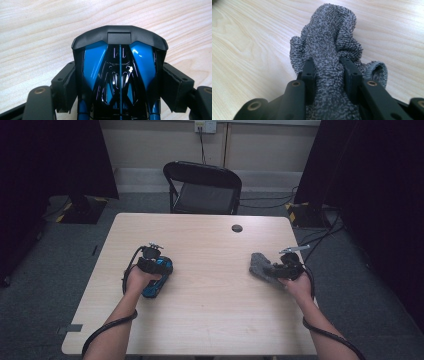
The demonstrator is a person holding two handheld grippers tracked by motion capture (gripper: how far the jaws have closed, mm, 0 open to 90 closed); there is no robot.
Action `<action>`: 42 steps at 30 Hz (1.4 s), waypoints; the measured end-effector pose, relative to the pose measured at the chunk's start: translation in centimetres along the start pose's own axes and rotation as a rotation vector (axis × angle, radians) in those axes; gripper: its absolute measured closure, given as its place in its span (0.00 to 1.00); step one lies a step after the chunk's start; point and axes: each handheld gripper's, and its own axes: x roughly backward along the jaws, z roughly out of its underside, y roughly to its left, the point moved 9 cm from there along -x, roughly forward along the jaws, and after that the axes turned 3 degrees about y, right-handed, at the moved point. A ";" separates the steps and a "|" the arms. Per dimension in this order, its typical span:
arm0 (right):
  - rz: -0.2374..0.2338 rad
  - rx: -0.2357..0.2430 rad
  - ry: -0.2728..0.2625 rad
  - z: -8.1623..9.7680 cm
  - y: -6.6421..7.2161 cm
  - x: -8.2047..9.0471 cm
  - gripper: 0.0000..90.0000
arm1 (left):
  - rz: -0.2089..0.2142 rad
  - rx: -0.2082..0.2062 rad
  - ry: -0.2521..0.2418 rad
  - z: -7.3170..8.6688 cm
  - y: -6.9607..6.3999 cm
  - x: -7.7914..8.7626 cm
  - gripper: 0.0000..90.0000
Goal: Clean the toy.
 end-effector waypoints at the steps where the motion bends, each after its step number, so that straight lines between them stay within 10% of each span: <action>1: 0.001 0.002 0.000 0.0 -0.1 0.0 0.74 | -0.003 -0.003 0.004 0.0 0.0 -0.1 0.28; 22: 0.035 0.000 -0.011 0.3 -0.5 0.2 0.49 | -0.006 -0.044 0.000 0.3 -0.4 -1.1 0.26; 42: 0.049 0.081 -0.031 -1.9 1.8 1.3 0.20 | 0.069 -0.088 -0.129 -1.5 -2.7 2.9 0.17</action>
